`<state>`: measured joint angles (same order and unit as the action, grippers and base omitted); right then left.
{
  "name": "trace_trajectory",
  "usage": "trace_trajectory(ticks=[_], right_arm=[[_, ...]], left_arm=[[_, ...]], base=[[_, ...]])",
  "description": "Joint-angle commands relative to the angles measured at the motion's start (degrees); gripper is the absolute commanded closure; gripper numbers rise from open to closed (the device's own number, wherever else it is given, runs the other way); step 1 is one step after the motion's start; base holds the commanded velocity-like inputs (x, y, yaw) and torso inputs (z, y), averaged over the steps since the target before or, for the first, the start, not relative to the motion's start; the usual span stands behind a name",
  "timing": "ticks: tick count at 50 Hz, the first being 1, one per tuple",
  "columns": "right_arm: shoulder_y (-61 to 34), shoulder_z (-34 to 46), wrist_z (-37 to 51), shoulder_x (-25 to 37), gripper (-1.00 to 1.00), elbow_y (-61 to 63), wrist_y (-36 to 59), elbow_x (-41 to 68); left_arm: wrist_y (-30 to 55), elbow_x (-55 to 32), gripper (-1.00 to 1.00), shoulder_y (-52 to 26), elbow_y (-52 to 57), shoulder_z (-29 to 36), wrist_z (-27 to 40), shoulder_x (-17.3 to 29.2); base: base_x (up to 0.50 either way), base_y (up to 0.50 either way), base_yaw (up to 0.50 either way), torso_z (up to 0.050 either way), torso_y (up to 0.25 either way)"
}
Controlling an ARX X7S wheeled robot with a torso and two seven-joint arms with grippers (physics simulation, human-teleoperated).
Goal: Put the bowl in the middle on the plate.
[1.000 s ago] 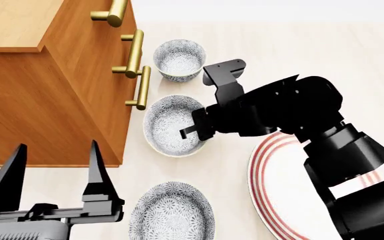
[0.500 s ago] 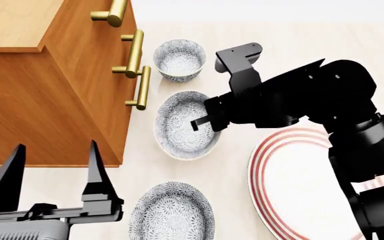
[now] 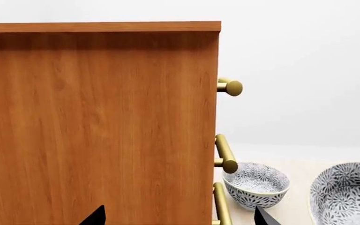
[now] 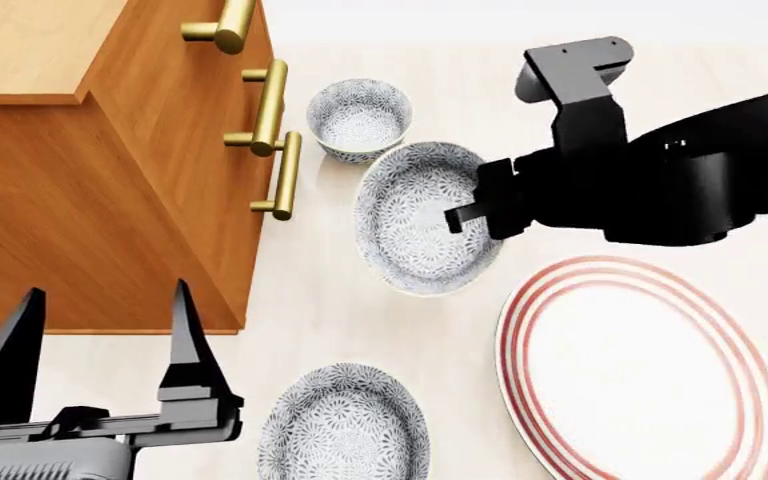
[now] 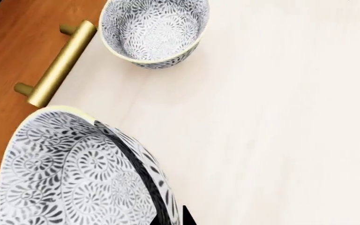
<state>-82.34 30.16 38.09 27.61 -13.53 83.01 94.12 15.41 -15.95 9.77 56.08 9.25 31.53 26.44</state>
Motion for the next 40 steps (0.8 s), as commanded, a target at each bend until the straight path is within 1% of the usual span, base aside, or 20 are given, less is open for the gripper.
trace_trajectory(ticks=[1, 5, 6, 7, 14, 24, 30, 36, 40], right_arm=[[2.88, -7.45, 10.67, 8.61, 1.0, 6.58, -1.76, 15.66], [4.41, -9.03, 14.37, 12.62, 1.0, 9.41, -3.65, 20.96], [4.43, -8.97, 14.49, 12.68, 1.0, 9.49, -3.75, 21.13], [5.32, -9.73, 15.54, 13.63, 1.0, 10.15, -5.2, 23.92], [8.41, -11.83, 16.73, 17.7, 1.0, 13.26, -6.94, 26.37], [16.76, -17.16, 15.91, 23.98, 1.0, 18.34, -9.68, 28.19], [24.47, -23.17, 14.68, 28.65, 1.0, 21.65, -12.48, 29.64], [31.42, -28.94, 12.98, 31.64, 1.0, 24.03, -14.2, 29.66], [34.32, -31.28, 12.23, 32.67, 1.0, 24.82, -14.63, 29.54]], left_arm=[[-0.11, -0.08, -1.0, -0.11, -0.11, 0.33, 0.57, 0.48], [-0.21, 0.12, -1.0, -0.22, -0.3, 0.78, 0.72, 0.5], [-0.23, 0.11, -1.0, -0.23, -0.31, 0.81, 0.77, 0.53], [-0.3, 0.29, -1.0, -0.08, -0.13, 0.96, 0.78, 0.64], [-0.25, 0.01, -1.0, -0.32, -0.23, 0.96, 1.22, 0.89], [-0.45, -0.07, -1.0, -0.21, 0.0, 1.17, 1.7, 1.34], [-0.37, -0.04, -1.0, -0.39, -0.01, 1.43, 1.97, 1.55], [-0.53, 0.04, -1.0, -0.48, -0.21, 1.85, 2.15, 1.68], [-0.48, -0.01, -1.0, -0.59, -0.2, 1.94, 2.34, 1.83]], base=[[0.0, 0.0, 0.0, 0.0, 0.0], [0.0, 0.0, 0.0, 0.0, 0.0], [0.0, 0.0, 0.0, 0.0, 0.0], [0.0, 0.0, 0.0, 0.0, 0.0], [0.0, 0.0, 0.0, 0.0, 0.0], [0.0, 0.0, 0.0, 0.0, 0.0], [0.0, 0.0, 0.0, 0.0, 0.0], [0.0, 0.0, 0.0, 0.0, 0.0], [0.0, 0.0, 0.0, 0.0, 0.0]])
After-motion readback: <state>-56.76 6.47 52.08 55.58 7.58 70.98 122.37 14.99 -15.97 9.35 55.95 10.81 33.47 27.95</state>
